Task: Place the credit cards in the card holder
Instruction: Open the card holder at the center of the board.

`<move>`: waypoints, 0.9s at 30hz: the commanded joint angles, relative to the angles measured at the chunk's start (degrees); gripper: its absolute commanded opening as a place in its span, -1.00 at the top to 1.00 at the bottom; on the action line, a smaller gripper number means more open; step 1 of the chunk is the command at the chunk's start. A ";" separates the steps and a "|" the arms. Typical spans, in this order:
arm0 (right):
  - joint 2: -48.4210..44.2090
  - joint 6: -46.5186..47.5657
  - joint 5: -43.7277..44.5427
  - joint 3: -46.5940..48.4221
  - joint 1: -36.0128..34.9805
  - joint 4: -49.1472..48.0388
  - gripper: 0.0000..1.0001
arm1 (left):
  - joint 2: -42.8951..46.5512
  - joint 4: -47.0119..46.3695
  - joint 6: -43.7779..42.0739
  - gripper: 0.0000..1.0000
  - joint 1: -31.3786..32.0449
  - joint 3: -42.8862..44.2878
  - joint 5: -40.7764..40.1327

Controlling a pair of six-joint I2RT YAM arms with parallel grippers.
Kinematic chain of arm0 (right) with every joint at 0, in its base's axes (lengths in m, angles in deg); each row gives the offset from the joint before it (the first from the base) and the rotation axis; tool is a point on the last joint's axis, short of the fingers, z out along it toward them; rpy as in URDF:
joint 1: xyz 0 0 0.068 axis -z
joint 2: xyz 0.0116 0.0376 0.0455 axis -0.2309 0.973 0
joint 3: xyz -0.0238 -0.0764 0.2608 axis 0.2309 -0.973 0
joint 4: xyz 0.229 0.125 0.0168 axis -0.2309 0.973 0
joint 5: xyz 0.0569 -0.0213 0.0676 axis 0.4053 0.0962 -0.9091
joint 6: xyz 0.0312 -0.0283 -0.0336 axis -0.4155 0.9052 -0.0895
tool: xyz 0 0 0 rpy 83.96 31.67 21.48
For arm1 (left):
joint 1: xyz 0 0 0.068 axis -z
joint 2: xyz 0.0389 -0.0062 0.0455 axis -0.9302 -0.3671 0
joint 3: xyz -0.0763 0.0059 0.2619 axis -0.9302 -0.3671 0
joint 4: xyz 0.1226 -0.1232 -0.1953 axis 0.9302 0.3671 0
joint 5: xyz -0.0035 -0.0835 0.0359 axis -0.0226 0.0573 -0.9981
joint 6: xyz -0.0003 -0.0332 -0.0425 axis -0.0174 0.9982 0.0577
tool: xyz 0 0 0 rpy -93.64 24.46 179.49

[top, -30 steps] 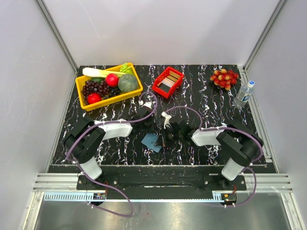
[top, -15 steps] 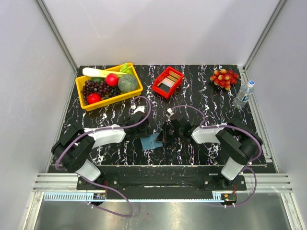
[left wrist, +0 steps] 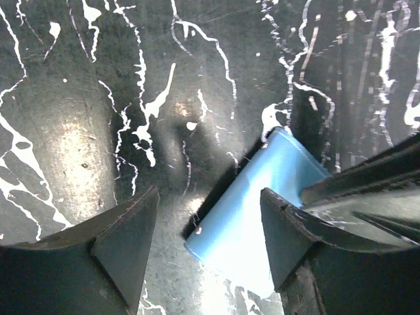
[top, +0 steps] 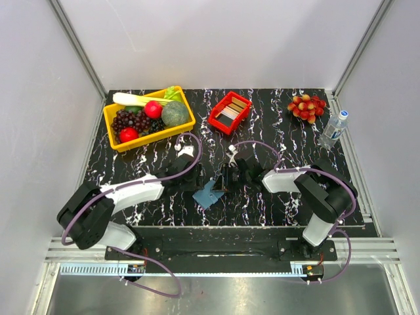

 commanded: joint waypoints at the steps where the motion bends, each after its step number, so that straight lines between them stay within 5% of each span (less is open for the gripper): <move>1: -0.68 2.60 1.25 -0.08 0.23 2.76 0.34 | 4.46 -0.51 -4.42 -0.36 0.17 0.46 3.87; 8: 0.47 2.77 0.29 0.10 0.15 2.23 0.34 | 2.09 0.98 -6.97 -0.32 0.26 -0.86 11.54; 27: -2.09 7.62 -9.47 2.73 0.23 12.42 0.31 | -8.55 6.43 -2.76 0.31 3.42 1.69 3.89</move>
